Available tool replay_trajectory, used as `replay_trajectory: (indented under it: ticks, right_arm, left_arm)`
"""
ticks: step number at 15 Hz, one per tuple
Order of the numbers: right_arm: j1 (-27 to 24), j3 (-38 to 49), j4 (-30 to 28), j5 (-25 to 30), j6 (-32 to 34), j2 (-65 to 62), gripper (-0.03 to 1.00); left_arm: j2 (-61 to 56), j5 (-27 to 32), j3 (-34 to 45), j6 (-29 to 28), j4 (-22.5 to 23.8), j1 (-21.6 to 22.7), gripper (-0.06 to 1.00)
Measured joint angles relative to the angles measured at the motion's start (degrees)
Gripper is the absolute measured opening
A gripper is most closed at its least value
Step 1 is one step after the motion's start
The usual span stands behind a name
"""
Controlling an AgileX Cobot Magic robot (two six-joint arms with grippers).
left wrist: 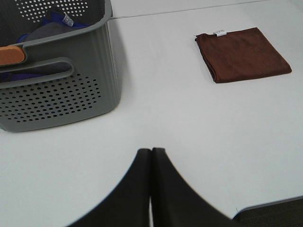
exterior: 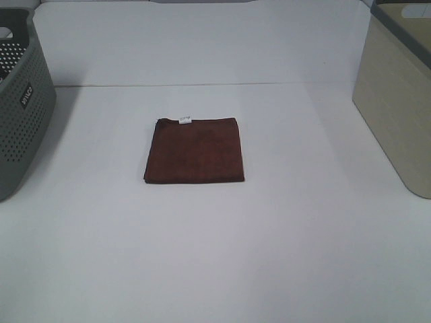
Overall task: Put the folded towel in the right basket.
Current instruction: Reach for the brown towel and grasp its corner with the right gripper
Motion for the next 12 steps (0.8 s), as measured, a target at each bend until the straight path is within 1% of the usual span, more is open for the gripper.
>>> replay_trajectory:
  ticks: [1,3,5,9,10,12]
  right_arm:
    - [0.0,-0.4,-0.17,-0.74,0.34,1.03,0.96]
    - [0.0,-2.58,-0.46,-4.3,2.58,6.76,0.96]
    - [0.0,-6.25,-0.57,-7.05,3.15,15.93,0.95]
    - [0.0,-14.5,0.06,-9.28,3.21,35.12,0.94]
    - [0.0,-17.13,0.8,-9.74,3.21,39.82,0.93]
    - [0.0,-23.43,4.3,-10.14,2.46,49.39,0.92]
  left_arm:
    - [0.0,0.0,0.0,0.0,0.0,0.0,0.0]
    - [0.0,0.0,0.0,0.0,0.0,0.0,0.0]
    - [0.0,0.0,0.0,0.0,0.0,0.0,0.0]
    - [0.0,0.0,0.0,0.0,0.0,0.0,0.0]
    - [0.0,0.0,0.0,0.0,0.0,0.0,0.0]
    - [0.0,0.0,0.0,0.0,0.0,0.0,0.0]
